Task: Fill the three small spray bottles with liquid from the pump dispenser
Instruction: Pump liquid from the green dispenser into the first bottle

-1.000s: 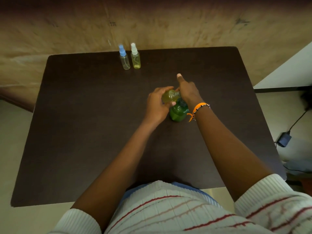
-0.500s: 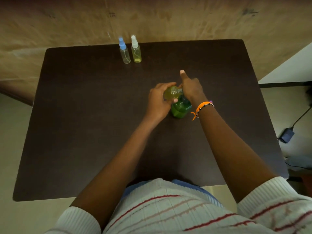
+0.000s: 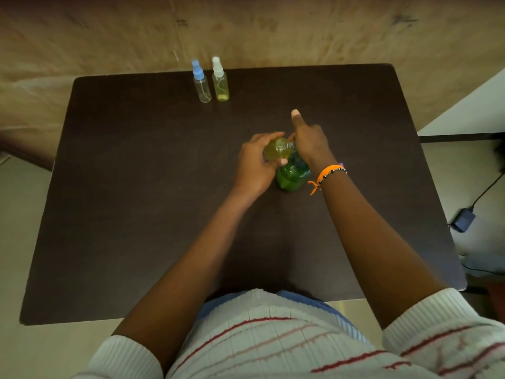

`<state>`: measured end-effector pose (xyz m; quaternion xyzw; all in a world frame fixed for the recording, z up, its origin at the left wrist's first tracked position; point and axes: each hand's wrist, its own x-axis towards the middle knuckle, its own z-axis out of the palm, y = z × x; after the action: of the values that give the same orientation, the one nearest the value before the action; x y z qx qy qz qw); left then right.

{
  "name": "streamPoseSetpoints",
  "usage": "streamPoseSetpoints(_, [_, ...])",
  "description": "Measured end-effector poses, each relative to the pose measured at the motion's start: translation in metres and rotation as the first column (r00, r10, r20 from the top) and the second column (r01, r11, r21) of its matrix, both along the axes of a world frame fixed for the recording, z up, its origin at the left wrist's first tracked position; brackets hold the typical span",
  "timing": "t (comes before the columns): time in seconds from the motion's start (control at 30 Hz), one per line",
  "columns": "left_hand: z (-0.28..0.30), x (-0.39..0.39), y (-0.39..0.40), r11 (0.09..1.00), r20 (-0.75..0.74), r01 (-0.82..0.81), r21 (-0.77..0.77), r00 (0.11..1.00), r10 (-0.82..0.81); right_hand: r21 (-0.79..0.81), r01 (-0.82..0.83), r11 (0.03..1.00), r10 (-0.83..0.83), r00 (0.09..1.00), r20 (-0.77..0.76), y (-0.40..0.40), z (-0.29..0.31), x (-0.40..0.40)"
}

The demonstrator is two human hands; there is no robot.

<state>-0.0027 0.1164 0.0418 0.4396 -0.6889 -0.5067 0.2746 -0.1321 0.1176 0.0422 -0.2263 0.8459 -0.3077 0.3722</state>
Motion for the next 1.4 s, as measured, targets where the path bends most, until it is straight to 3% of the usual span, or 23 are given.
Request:
streamPoseSetpoints(0.2, [-0.007,0.000,0.005,0.996,-0.043,-0.018,0.089,0.999,0.022,-0.008,0.011,1.000,-0.011,1.000,-0.023,0.003,-0.003,-0.001])
streamPoseSetpoints(0.87, [-0.009,-0.002,0.004,0.995,-0.069,-0.020,0.100,0.997,0.027,-0.020,-0.006,1.000,0.007,0.999,0.042,0.001,-0.001,-0.004])
streamPoseSetpoints(1.1, [-0.015,-0.002,0.003,0.995,-0.072,-0.027,0.097,0.997,0.034,0.002,0.021,1.000,-0.021,0.999,-0.042,0.001,-0.006,-0.006])
streamPoseSetpoints(1.4, [-0.016,-0.002,0.003,0.993,-0.073,-0.035,0.113,0.996,0.043,0.025,-0.008,1.000,0.008,1.000,-0.008,-0.001,-0.002,-0.005])
